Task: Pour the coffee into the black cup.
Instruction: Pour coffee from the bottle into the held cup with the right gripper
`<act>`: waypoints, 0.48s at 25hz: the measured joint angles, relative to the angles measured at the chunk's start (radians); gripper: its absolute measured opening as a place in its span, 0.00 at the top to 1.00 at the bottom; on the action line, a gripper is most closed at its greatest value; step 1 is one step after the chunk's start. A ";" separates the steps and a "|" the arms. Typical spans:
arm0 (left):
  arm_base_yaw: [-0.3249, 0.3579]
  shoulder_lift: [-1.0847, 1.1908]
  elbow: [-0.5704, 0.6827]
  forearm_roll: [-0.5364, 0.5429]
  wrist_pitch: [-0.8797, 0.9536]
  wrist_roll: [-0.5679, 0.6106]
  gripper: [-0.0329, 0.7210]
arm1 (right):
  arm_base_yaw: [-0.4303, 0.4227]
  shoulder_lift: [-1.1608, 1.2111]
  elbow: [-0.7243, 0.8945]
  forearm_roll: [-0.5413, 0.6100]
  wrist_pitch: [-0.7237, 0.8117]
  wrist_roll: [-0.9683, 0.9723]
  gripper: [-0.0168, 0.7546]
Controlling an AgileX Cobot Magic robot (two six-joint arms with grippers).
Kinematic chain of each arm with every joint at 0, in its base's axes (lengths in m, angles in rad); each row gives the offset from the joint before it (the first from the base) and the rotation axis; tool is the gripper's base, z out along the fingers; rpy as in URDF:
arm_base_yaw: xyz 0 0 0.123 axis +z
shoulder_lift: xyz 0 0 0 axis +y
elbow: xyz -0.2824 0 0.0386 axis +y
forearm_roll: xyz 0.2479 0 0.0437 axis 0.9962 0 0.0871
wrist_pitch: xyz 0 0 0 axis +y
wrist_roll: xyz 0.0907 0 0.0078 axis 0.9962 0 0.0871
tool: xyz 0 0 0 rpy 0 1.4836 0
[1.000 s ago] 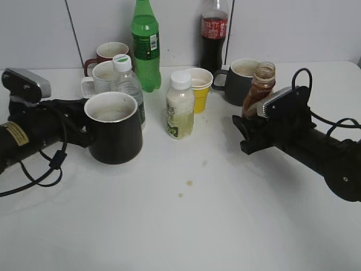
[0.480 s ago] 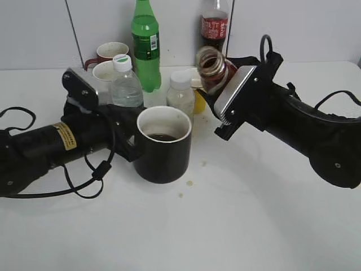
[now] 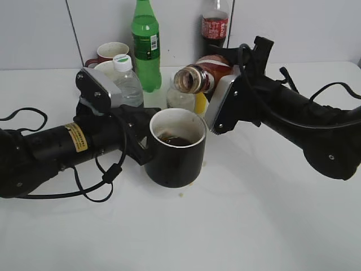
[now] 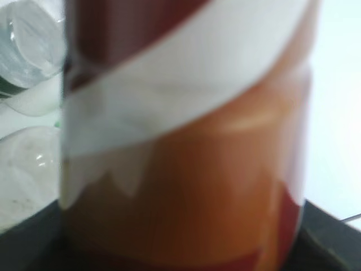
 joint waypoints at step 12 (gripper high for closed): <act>0.000 0.000 0.031 -0.005 -0.105 0.002 0.91 | 0.000 0.000 -0.009 0.000 -0.001 -0.209 0.33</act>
